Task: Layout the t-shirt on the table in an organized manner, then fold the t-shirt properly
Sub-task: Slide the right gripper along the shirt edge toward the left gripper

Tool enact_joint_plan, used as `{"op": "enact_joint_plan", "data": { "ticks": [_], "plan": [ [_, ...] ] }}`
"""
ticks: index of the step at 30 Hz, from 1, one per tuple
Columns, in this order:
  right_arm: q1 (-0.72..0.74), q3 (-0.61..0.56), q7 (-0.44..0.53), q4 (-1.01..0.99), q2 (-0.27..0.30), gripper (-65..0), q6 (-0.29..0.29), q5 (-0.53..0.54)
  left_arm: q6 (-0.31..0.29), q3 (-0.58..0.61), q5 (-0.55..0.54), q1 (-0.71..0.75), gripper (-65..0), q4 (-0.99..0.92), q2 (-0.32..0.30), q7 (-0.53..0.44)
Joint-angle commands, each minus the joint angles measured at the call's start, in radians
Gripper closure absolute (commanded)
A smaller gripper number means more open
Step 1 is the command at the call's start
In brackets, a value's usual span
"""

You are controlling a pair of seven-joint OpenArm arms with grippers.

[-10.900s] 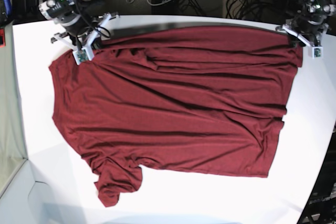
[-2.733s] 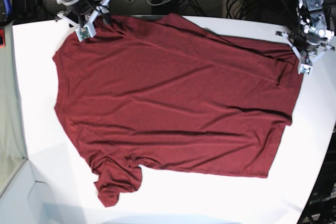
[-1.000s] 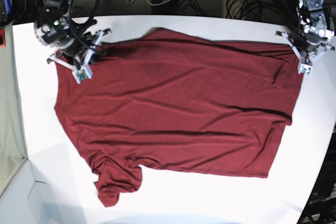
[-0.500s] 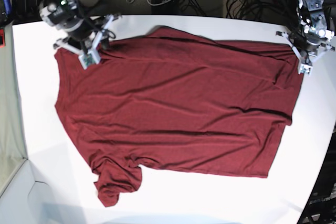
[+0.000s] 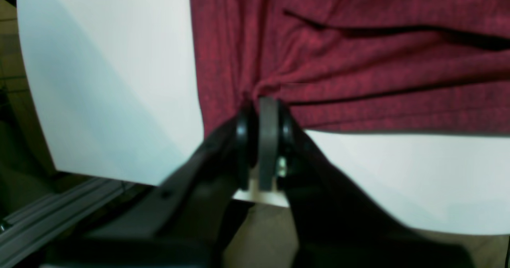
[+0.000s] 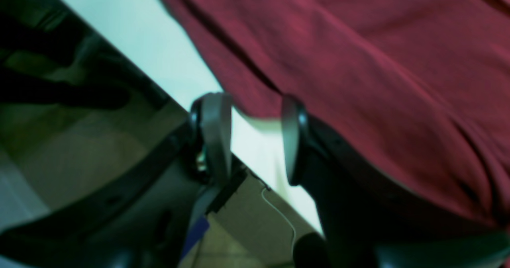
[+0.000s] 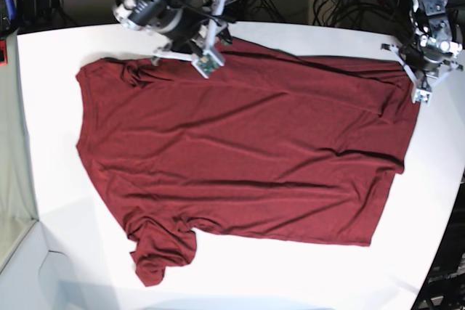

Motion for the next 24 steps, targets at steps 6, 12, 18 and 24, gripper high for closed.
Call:
{"op": "enact_joint_plan", "data": {
  "ticks": [6,12,18,24],
  "plan": [
    [0.033,0.001,0.013,-0.034,-0.006,-38.9,0.000,0.009,-0.002,-0.003,-0.003,0.001,-0.1,0.014,-0.013,-0.005],
    [0.030,0.004,0.049,-0.042,-0.006,-42.5,0.000,0.009,-0.002,-0.003,-0.003,-0.002,-0.1,0.006,-0.012,-0.008],
    [0.024,0.009,0.113,-0.138,-0.006,-42.4,0.000,0.009,-0.002,-0.003,-0.003,-0.004,-0.1,0.005,-0.012,-0.008],
    [0.022,0.009,0.153,-0.181,-0.006,-41.9,0.000,0.006,-0.002,-0.003,-0.003,-0.004,-0.1,0.005,-0.012,-0.008]
  ]
}}
